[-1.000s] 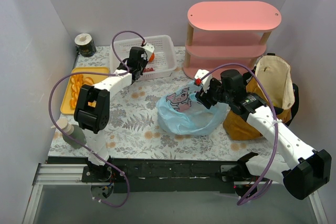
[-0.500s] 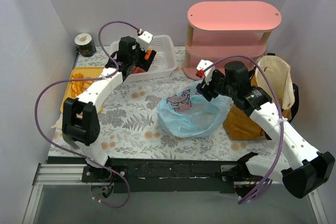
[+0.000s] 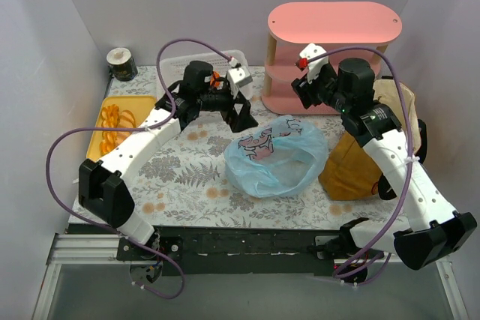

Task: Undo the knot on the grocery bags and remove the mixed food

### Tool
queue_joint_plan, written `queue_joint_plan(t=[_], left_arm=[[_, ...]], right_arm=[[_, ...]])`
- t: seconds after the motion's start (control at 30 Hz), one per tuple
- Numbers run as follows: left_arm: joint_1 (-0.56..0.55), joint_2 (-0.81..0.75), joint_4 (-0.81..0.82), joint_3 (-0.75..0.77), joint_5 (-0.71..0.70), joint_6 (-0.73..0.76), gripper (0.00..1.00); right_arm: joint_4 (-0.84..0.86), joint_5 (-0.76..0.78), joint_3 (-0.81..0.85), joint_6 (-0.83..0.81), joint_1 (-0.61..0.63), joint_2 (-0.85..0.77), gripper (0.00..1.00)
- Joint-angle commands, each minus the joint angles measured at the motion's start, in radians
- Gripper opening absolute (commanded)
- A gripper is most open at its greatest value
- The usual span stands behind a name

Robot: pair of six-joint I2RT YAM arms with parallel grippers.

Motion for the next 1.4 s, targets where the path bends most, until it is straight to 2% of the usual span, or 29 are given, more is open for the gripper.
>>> queue_joint_plan(t=[0.0, 0.1, 0.2, 0.23, 0.27, 0.33, 0.37, 0.43, 0.47, 0.53, 0.63, 0.7, 0.73, 0.87, 1.03, 1.07, 1.13, 1.17, 1.23, 1.27, 1.3, 1.37], left_arm=[[-0.012, 0.039, -0.084, -0.056, 0.142, -0.003, 0.98], [-0.016, 0.042, -0.094, -0.055, 0.146, -0.002, 0.98], [-0.016, 0.031, -0.139, -0.048, 0.078, 0.075, 0.81], [-0.016, 0.027, -0.159, -0.050, 0.055, 0.101, 0.69], [-0.016, 0.022, -0.182, -0.045, 0.008, 0.136, 0.61], [-0.015, 0.013, -0.297, -0.030, -0.041, 0.233, 0.40], [-0.013, 0.010, -0.343, -0.025, -0.069, 0.263, 0.17], [0.006, -0.028, -0.419, -0.068, -0.175, 0.319, 0.01], [0.022, -0.059, -0.416, -0.112, -0.211, 0.317, 0.00], [0.066, -0.170, -0.402, -0.234, -0.296, 0.307, 0.00], [0.073, -0.306, -0.414, -0.372, -0.400, 0.311, 0.00], [0.073, -0.427, -0.431, -0.433, -0.455, 0.296, 0.00], [0.073, -0.458, -0.439, -0.479, -0.536, 0.288, 0.00], [0.066, -0.570, -0.478, -0.564, -0.780, 0.278, 0.00], [0.051, -0.650, -0.466, -0.567, -0.935, 0.210, 0.00], [0.051, -0.651, -0.451, -0.558, -0.959, 0.199, 0.07], [0.051, -0.647, -0.405, -0.538, -0.992, 0.175, 0.52], [0.051, -0.637, -0.387, -0.503, -1.002, 0.170, 0.77], [0.048, -0.596, -0.345, -0.449, -1.020, 0.156, 0.88], [0.046, -0.582, -0.331, -0.417, -1.025, 0.147, 0.90], [0.042, -0.569, -0.305, -0.339, -1.025, 0.140, 0.92], [0.040, -0.518, -0.281, -0.262, -1.025, 0.118, 0.93]], right_arm=[[0.066, 0.041, 0.042, 0.012, -0.022, -0.015, 0.66], [0.057, 0.035, 0.009, -0.003, -0.028, -0.044, 0.66], [0.032, 0.060, -0.017, -0.029, -0.039, -0.079, 0.66], [0.021, 0.071, -0.020, -0.034, -0.044, -0.091, 0.67], [0.006, 0.088, -0.012, -0.038, -0.051, -0.093, 0.67], [-0.106, 0.215, 0.025, -0.037, -0.062, -0.069, 0.67], [-0.164, 0.252, 0.052, -0.037, -0.071, -0.056, 0.67], [-0.307, 0.358, 0.118, -0.028, -0.102, -0.014, 0.68], [-0.351, 0.373, 0.140, -0.025, -0.117, -0.004, 0.69], [-0.470, 0.360, 0.202, -0.025, -0.166, 0.014, 0.70], [-0.606, 0.343, 0.255, -0.020, -0.203, 0.020, 0.72], [-0.655, 0.358, 0.259, -0.008, -0.214, 0.014, 0.72], [-0.674, 0.366, 0.250, -0.006, -0.217, 0.011, 0.73], [-0.790, 0.381, 0.243, -0.022, -0.248, 0.005, 0.74], [-0.924, 0.367, 0.211, -0.025, -0.275, 0.021, 0.73], [-0.921, 0.361, 0.191, -0.031, -0.275, 0.011, 0.71], [-0.921, 0.323, 0.155, -0.048, -0.277, 0.011, 0.65], [-0.925, 0.299, 0.158, -0.052, -0.277, 0.019, 0.53], [-0.930, 0.147, 0.187, -0.107, -0.277, 0.043, 0.29], [-0.930, 0.068, 0.201, -0.127, -0.275, 0.046, 0.11], [-0.931, -0.074, 0.232, -0.155, -0.274, 0.050, 0.03], [-0.931, -0.200, 0.262, -0.183, -0.256, 0.062, 0.01]])
